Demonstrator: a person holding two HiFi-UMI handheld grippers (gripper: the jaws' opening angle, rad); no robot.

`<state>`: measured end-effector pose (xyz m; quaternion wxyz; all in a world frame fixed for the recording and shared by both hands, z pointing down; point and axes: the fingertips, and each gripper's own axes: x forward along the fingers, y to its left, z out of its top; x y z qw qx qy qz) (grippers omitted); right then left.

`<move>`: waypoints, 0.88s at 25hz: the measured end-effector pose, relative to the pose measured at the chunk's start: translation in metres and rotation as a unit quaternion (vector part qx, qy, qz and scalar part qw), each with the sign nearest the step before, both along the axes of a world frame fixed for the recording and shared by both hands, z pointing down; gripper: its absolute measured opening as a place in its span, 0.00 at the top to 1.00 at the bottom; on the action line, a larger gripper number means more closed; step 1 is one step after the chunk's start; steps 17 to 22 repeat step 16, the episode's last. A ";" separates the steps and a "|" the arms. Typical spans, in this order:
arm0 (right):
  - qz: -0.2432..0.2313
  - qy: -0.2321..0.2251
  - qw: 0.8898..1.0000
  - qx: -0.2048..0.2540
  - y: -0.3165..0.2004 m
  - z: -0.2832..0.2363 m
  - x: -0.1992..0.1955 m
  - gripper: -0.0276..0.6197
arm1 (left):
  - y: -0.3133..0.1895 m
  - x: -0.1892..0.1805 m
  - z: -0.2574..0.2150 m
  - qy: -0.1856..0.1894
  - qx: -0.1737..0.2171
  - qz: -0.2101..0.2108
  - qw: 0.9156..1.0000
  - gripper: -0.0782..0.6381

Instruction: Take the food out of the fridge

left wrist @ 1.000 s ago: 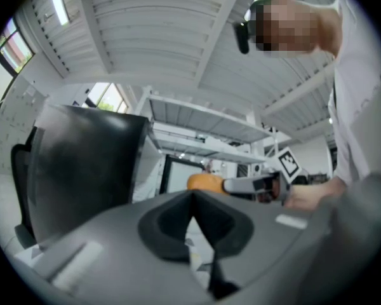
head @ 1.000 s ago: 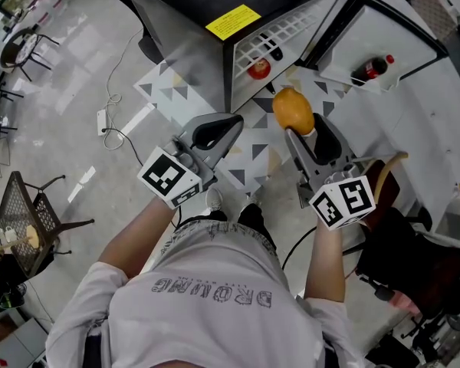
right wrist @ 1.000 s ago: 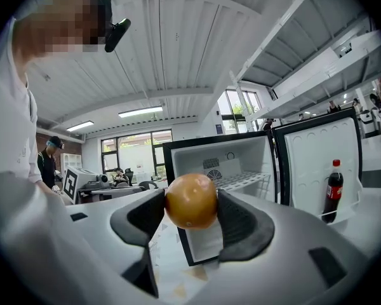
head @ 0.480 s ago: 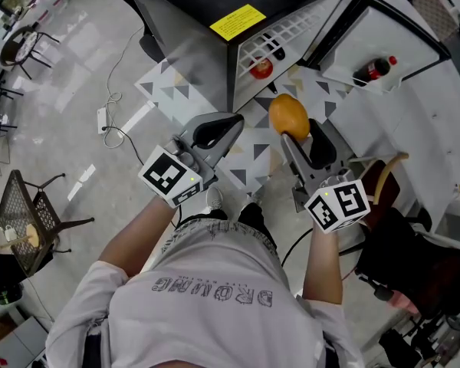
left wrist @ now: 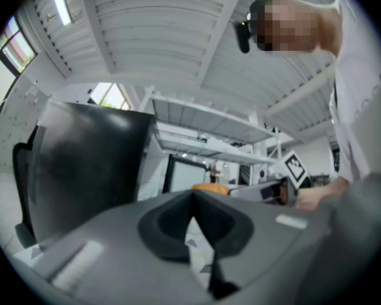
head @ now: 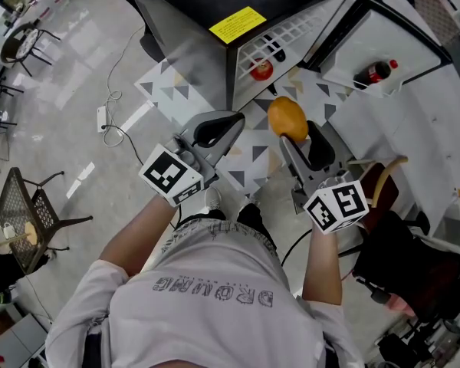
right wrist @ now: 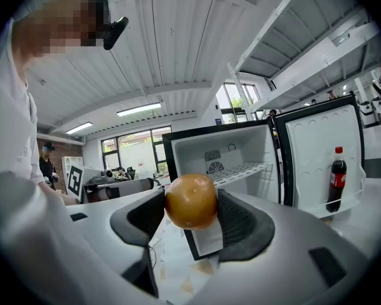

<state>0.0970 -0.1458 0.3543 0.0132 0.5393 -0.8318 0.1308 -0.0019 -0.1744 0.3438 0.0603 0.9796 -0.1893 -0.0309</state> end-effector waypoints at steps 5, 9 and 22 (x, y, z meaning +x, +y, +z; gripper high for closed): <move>-0.003 -0.002 1.000 -0.003 -0.001 0.001 0.002 0.56 | -0.002 0.002 0.000 0.001 -0.001 -0.004 1.000 0.88; -0.006 -0.004 1.000 -0.004 -0.002 0.001 0.003 0.56 | -0.003 0.004 -0.001 -0.001 -0.001 -0.005 1.000 0.88; -0.012 -0.004 1.000 -0.002 -0.004 0.001 0.005 0.56 | -0.004 0.010 0.001 0.000 0.001 -0.005 1.000 0.88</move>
